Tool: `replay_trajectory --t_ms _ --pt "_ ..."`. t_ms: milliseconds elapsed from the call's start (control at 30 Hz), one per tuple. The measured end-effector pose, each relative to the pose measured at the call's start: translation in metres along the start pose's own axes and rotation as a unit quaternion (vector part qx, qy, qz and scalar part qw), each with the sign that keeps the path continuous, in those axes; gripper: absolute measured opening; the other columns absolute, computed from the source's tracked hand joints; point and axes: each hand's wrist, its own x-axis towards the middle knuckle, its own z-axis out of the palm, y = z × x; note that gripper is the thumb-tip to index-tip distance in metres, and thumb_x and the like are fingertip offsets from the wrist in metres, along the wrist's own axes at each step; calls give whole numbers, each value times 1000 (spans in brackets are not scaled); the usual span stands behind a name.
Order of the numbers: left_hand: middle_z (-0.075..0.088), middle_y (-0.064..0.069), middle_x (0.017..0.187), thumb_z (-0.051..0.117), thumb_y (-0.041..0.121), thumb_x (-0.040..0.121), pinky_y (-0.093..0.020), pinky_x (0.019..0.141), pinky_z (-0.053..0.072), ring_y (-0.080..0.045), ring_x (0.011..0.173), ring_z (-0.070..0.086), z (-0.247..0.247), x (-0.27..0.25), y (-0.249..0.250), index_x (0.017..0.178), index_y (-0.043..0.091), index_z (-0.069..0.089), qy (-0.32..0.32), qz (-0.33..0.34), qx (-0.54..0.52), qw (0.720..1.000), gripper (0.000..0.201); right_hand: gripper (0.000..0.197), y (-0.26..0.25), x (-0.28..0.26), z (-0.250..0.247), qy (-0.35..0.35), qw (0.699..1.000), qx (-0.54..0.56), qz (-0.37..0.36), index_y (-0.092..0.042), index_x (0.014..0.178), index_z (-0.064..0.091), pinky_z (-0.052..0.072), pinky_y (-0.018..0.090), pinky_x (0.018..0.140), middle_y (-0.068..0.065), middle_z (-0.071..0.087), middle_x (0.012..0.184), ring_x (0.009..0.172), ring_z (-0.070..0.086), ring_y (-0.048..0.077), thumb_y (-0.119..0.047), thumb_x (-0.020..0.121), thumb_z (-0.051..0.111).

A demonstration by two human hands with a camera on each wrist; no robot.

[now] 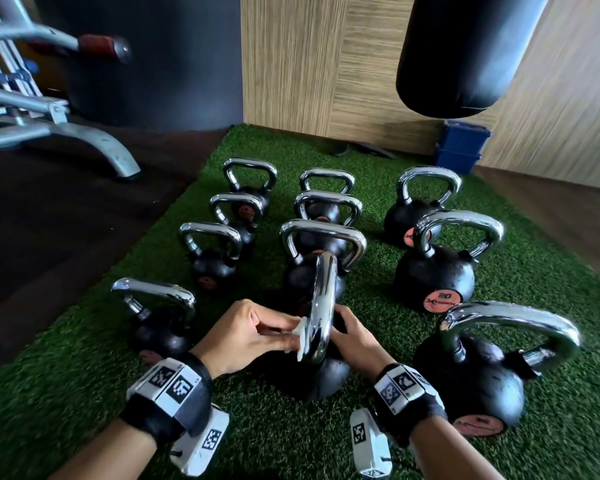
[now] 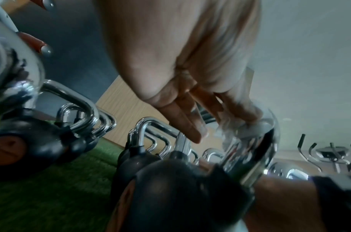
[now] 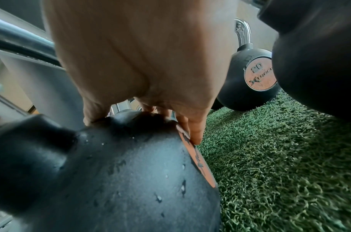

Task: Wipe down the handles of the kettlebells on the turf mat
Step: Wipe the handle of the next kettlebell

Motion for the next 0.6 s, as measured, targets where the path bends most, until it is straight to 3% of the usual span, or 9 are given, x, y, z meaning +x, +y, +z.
replay_trajectory --t_ms 67,167,233,300,333,400,467,533,600 --pt "75 4 115 83 20 82 -30 93 58 -19 107 73 8 -5 -8 106 15 82 14 27 12 999 25 61 0 1 0 2 1000 -4 -3 -21 145 44 40 42 112 6 56 141 129 52 20 -44 92 64" --pt "69 10 93 86 30 77 -22 78 54 -9 84 68 13 -10 -23 92 23 84 73 31 84 993 17 63 1 1 0 -4 1000 -5 -3 -23 146 43 40 43 112 5 54 143 131 52 20 -46 92 63" --pt "69 11 91 86 31 77 -22 75 54 -10 82 69 13 -10 -30 90 22 84 72 36 112 990 16 64 0 1 -1 -19 1000 -17 0 -24 147 41 40 43 112 4 52 145 131 51 20 -49 92 61" --pt "71 12 93 87 33 77 -18 74 53 -9 83 71 9 -8 -31 91 24 84 47 24 124 991 16 62 -4 1 -6 -32 996 -83 -1 -26 146 44 47 32 102 -2 55 140 121 58 15 -53 92 59" --pt "72 12 94 87 35 77 -17 74 53 -8 83 72 5 -5 -30 91 26 83 31 5 117 993 17 57 -7 1 -11 -28 991 -128 -8 -27 142 51 50 21 88 -7 61 129 106 63 7 -53 91 59" --pt "76 9 94 86 37 76 -20 76 55 -6 82 73 -5 2 -24 93 29 83 6 -31 74 997 19 36 -14 0 -23 43 986 -158 -36 -25 118 69 46 7 60 -15 71 99 73 64 -8 -47 91 64" --pt "79 9 96 82 35 78 -21 79 56 -5 85 74 -15 12 -17 99 29 82 25 -35 38 998 22 13 -23 -3 -35 167 980 -86 -59 -23 97 74 51 9 62 -12 73 88 71 65 -6 -32 89 72" --pt "80 7 93 80 28 78 -19 77 57 -3 84 73 -20 22 -7 101 23 81 95 -22 -22 995 23 4 -38 -10 -45 264 956 -36 -122 -27 88 73 54 13 67 -13 72 84 75 67 0 -24 86 74" --pt "79 1 86 80 23 75 -21 74 59 -8 80 73 -21 33 3 94 16 78 168 -31 -129 977 20 6 -60 -19 -51 263 941 0 -211 -25 88 76 52 13 65 -12 71 79 70 65 -1 -21 83 78"
